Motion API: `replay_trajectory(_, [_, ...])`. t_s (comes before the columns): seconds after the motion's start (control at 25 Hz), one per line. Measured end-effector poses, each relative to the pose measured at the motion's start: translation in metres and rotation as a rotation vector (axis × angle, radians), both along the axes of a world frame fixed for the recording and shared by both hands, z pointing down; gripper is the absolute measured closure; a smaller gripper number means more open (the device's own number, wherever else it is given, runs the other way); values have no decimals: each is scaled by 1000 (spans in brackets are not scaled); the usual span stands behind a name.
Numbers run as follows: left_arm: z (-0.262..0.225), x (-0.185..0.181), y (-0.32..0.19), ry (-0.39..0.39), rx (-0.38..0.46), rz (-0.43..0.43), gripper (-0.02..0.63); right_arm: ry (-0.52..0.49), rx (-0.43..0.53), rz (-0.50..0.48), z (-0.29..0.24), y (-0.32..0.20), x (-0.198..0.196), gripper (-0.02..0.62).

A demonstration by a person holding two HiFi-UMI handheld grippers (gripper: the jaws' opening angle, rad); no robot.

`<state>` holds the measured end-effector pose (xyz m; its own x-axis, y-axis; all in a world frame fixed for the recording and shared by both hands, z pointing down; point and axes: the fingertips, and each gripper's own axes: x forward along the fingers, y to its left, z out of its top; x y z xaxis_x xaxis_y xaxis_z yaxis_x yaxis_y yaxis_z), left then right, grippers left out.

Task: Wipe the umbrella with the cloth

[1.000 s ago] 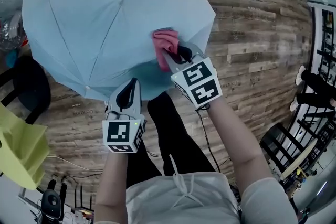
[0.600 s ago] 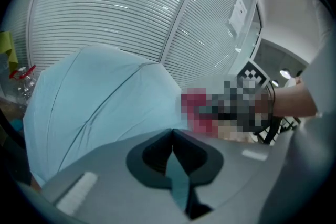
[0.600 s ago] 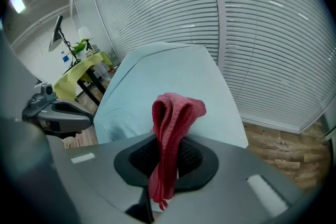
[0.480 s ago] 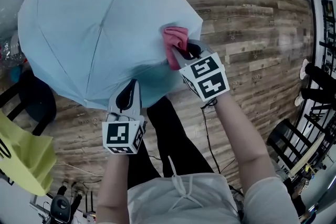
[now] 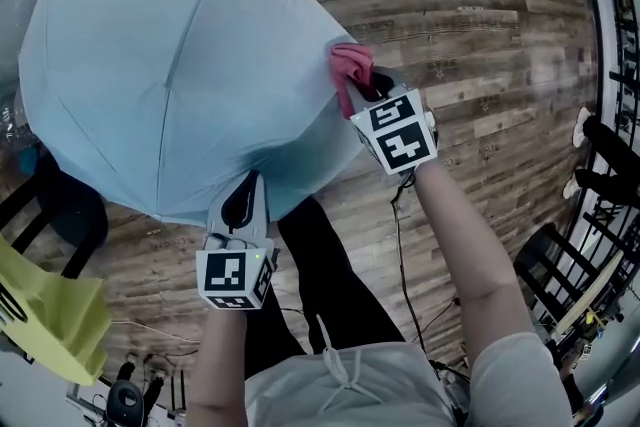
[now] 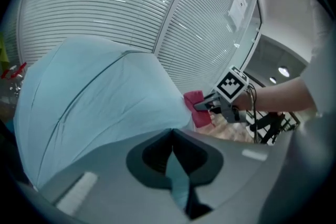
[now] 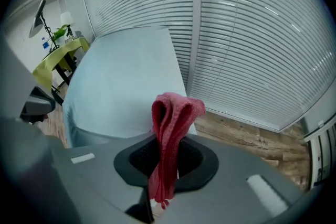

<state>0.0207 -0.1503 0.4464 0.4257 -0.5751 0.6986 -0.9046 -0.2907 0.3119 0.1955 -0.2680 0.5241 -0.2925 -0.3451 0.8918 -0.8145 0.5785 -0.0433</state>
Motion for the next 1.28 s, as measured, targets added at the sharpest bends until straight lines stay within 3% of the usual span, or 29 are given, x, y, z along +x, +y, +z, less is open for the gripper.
replay_trajectory(0.28, [10,-2,3,-31,-2,48,598,86,3,24,27,-25,26,540])
replay_trajectory(0.4, [13,-10,8,-31,-15,26,599,137,7,42,34,-28,37,540])
replay_trajectory(0.64, [8,-11,13,-7,-3,-17,598,122,94,55,-11,-32,36,541])
replay_trajectory(0.8, [-5,-35,29,-20,25,-27,598,27,143,-3,-61,-21,-21,541])
replay_trajectory(1.0, [-18,-85,47,-5,41,-145,598,-109,152,-67,-107,13,-114,541])
replay_trajectory(1.28, [-19,-171,113,-7,35,-270,599,-276,63,-137,-107,129,-256,541])
